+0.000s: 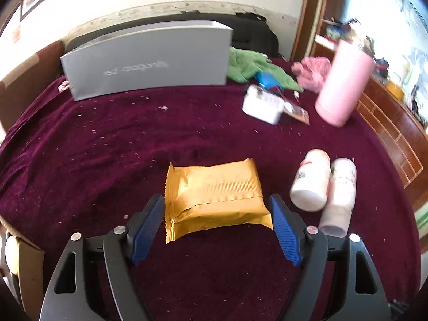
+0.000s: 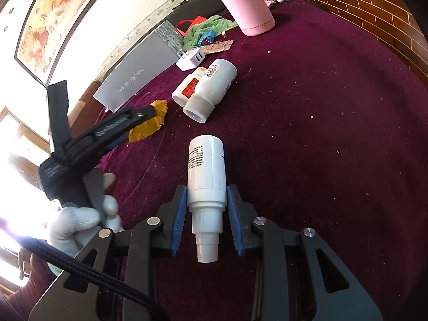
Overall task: Organize objects
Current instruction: 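Grasp the yellow packet with the left gripper while the right holds the spray bottle, then carry the yellow packet and spray bottle over the cardboard tray with both grippers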
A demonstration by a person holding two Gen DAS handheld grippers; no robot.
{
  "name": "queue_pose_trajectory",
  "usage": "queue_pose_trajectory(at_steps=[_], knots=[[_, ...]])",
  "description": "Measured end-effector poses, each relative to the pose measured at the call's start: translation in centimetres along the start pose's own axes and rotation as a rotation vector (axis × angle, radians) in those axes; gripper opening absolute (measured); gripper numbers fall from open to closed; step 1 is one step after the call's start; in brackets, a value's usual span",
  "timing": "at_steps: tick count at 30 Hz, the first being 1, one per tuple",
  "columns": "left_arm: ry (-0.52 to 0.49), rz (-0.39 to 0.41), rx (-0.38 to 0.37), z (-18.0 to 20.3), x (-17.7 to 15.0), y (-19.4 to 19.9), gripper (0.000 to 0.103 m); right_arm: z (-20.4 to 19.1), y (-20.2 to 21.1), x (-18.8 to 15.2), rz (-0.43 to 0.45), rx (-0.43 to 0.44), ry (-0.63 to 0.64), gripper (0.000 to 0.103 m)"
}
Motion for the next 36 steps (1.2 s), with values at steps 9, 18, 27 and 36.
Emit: queue_pose_trajectory(at_steps=[9, 18, 27, 36], knots=[[0.090, -0.010, -0.153, -2.7, 0.0, 3.5, 0.045, -0.1, -0.1, 0.1, 0.010, 0.003, 0.003, 0.027], [0.101, 0.052, -0.166, -6.2, -4.1, 12.7, 0.045, 0.1, -0.1, 0.2, 0.015, 0.012, 0.004, 0.027], [0.059, 0.092, -0.073, -10.6, -10.5, 20.3, 0.045, 0.3, 0.2, 0.1, 0.029, 0.021, -0.005, 0.027], [0.018, 0.125, -0.020, -12.0, -14.4, 24.1, 0.045, -1.1, 0.2, -0.4, 0.046, -0.079, 0.052, 0.027]])
Point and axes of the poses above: each gripper's, at about its wrist camera, not at the fingertips, and y roughly against the way its jaws point, z to its right, x to its top, the point moved 1 cm from there along -y, roughly the way its jaws point, and after that the axes turned 1 degree about y, right-handed, at the moved point
